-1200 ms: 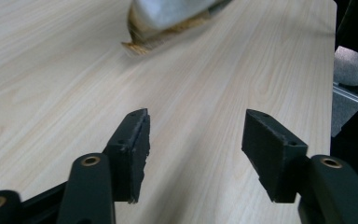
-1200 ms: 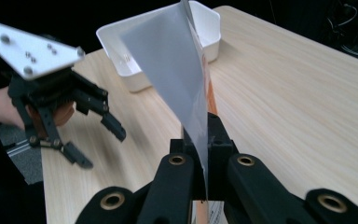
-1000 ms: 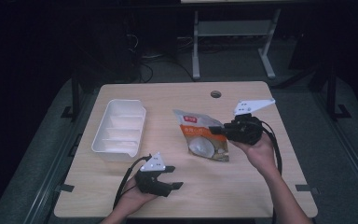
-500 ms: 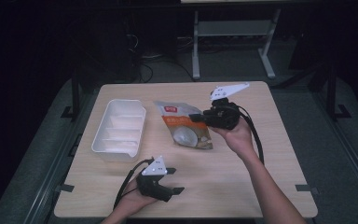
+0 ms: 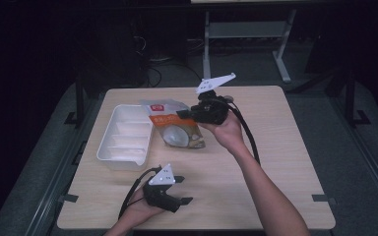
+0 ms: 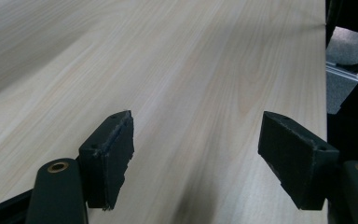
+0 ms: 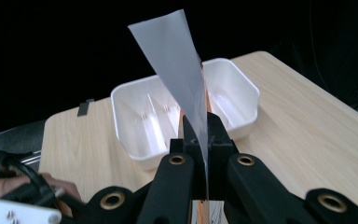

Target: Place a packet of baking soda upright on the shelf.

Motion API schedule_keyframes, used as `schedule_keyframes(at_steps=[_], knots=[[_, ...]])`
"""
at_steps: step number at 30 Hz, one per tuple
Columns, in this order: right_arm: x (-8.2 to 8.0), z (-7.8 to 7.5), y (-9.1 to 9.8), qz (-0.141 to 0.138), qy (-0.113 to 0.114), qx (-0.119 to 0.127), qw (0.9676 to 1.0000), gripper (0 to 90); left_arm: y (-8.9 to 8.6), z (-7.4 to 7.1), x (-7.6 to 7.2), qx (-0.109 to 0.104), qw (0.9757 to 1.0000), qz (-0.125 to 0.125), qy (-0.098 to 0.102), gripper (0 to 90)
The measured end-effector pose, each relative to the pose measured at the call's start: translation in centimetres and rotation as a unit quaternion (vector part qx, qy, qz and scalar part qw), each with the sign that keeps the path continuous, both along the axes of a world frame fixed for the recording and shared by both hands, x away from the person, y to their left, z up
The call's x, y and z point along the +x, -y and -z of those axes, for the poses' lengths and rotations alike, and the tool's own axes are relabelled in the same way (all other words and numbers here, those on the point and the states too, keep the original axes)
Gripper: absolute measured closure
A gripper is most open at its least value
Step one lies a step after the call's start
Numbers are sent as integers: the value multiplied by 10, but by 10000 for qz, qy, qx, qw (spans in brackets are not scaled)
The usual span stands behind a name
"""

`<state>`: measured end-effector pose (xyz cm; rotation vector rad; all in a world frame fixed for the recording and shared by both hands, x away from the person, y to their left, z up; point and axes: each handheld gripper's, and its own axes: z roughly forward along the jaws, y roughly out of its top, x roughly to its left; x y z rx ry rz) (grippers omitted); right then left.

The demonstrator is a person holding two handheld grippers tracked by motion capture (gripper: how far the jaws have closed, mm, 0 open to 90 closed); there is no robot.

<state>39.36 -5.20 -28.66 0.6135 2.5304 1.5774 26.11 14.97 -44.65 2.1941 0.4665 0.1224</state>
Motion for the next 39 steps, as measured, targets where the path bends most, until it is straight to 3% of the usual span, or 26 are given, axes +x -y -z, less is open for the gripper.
schedule_keyframes(at_steps=[23,39], knots=[[26,-14,-86,-467,9,174,9988,897,-7,0,3,64,9999,-14,90,249],[37,-6,-128,-663,-38,196,9976,897,-12,0,6,88,9999,-88,106,251]])
